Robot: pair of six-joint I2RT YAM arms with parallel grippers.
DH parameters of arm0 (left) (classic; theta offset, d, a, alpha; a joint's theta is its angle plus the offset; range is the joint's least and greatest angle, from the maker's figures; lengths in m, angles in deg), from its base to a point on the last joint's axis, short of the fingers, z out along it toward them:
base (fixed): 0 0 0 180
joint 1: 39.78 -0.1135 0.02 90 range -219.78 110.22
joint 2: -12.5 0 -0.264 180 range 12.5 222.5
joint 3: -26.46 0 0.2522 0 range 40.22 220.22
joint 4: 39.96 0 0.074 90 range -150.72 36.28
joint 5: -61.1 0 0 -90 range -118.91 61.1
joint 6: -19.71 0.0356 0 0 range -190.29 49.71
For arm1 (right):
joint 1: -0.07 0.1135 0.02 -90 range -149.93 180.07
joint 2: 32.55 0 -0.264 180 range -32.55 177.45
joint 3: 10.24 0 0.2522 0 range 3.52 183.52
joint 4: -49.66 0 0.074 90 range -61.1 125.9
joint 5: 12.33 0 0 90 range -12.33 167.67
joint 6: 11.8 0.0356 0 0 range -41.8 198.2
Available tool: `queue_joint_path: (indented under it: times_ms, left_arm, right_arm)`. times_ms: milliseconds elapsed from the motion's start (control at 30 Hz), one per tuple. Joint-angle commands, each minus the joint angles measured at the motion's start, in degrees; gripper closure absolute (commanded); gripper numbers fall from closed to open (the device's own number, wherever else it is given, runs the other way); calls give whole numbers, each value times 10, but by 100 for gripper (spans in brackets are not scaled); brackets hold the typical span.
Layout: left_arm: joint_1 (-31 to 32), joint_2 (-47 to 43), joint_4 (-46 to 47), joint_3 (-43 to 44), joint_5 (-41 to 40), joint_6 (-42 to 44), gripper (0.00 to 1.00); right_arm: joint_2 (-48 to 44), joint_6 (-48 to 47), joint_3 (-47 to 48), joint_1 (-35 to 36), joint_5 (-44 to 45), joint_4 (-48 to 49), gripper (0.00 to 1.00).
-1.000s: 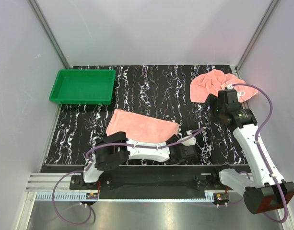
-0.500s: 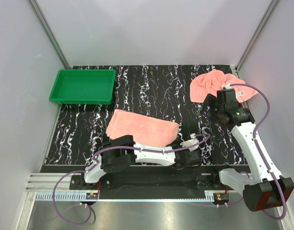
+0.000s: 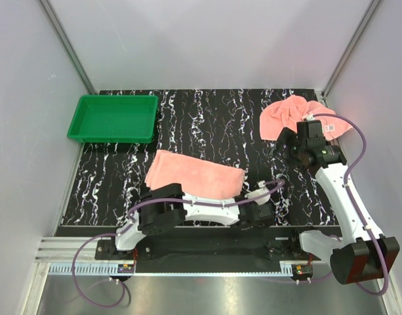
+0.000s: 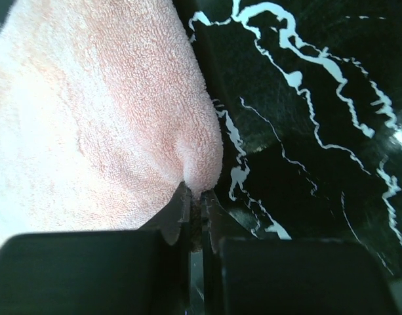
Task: Roll the towels
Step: Roll the towel
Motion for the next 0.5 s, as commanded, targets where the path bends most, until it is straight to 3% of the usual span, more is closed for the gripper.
queue_joint_path:
  times_ms: [0, 167, 300, 467]
  left_arm:
    - [-23, -77, 23, 0, 106, -19, 100]
    - [-67, -188, 119, -58, 256, -61, 100]
    - [-131, -258, 215, -160, 381, -116, 100]
    - [-197, -325, 337, -273, 463, -209, 100]
  right_arm:
    - [20, -19, 34, -9, -42, 19, 7]
    - [64, -31, 92, -12, -80, 7, 9]
    - [92, -32, 117, -12, -120, 6, 11]
    - [112, -30, 108, -12, -216, 34, 18]
